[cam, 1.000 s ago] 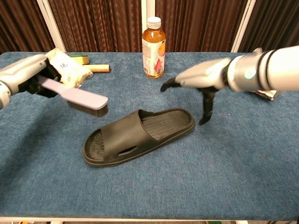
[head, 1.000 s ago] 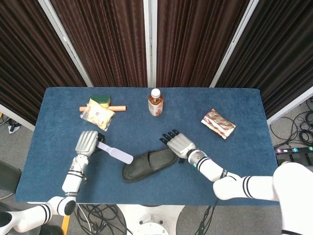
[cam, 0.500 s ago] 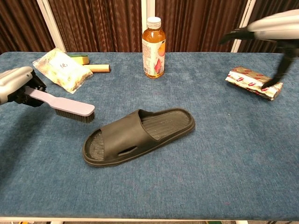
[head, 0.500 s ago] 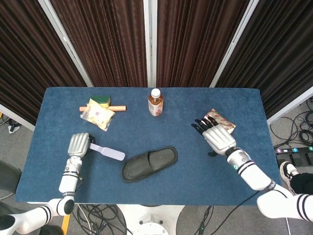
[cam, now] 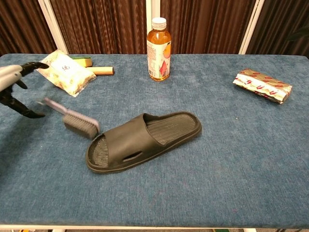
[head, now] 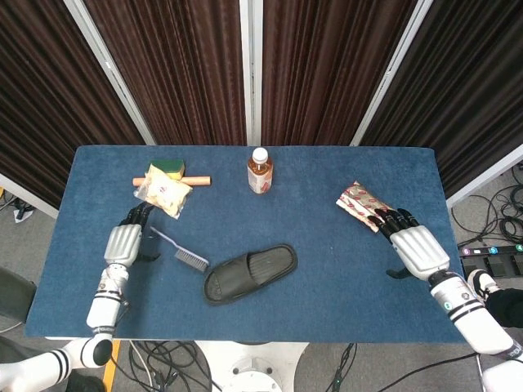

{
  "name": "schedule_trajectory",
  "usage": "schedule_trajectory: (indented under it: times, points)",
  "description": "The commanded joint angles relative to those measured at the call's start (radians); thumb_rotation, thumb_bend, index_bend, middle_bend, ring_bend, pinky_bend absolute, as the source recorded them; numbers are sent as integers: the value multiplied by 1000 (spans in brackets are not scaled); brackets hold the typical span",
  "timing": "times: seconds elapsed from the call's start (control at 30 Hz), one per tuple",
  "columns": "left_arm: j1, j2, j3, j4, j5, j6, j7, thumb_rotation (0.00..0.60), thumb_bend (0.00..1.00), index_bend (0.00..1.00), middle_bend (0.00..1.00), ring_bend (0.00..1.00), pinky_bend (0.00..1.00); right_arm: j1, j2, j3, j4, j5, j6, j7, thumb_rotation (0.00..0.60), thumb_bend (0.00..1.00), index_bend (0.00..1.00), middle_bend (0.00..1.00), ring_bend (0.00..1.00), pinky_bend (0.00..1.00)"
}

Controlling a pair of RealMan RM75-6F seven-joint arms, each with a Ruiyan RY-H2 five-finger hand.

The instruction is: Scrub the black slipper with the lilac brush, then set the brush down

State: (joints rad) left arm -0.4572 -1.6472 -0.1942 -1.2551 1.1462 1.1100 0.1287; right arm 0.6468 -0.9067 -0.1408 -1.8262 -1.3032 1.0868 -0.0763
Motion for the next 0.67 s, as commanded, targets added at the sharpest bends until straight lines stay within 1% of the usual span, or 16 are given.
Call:
schedule_trajectory:
  times: [0.03,0.13,0.2,0.27,0.33,0.43,0.53,0.67]
  points:
    - [43,84,10,-89,17,51,-5,600,86,106,88,51,257,-56,30,-9,16,-32,35,54,600,3,0,0,0,0]
    - [91,168,9,-172,23,112,-24,600,86,133,115,53,259,-108,43,-13,33,-59,72,113,600,34,0,24,0,0]
    - [126,211,11,-205,34,159,-44,600,86,180,152,60,260,-146,40,-13,50,-73,110,135,600,68,0,77,0,0]
    - [166,262,24,-231,58,208,-69,600,86,208,167,63,256,-193,27,-12,72,-82,158,155,600,107,0,109,0,0]
    - [207,309,41,-251,82,258,-84,600,86,225,170,63,254,-238,11,-13,96,-96,201,172,600,134,0,121,0,0]
    - [269,354,73,-269,129,348,-88,600,86,252,190,64,244,-302,-23,-9,135,-130,281,192,600,147,0,137,0,0]
    - [321,383,103,-294,166,420,-67,600,86,253,191,63,233,-360,-50,-3,162,-146,347,202,600,147,0,139,0,0]
    - [368,412,144,-338,194,454,-56,600,86,254,191,63,227,-415,-74,6,181,-157,399,208,600,147,0,139,0,0]
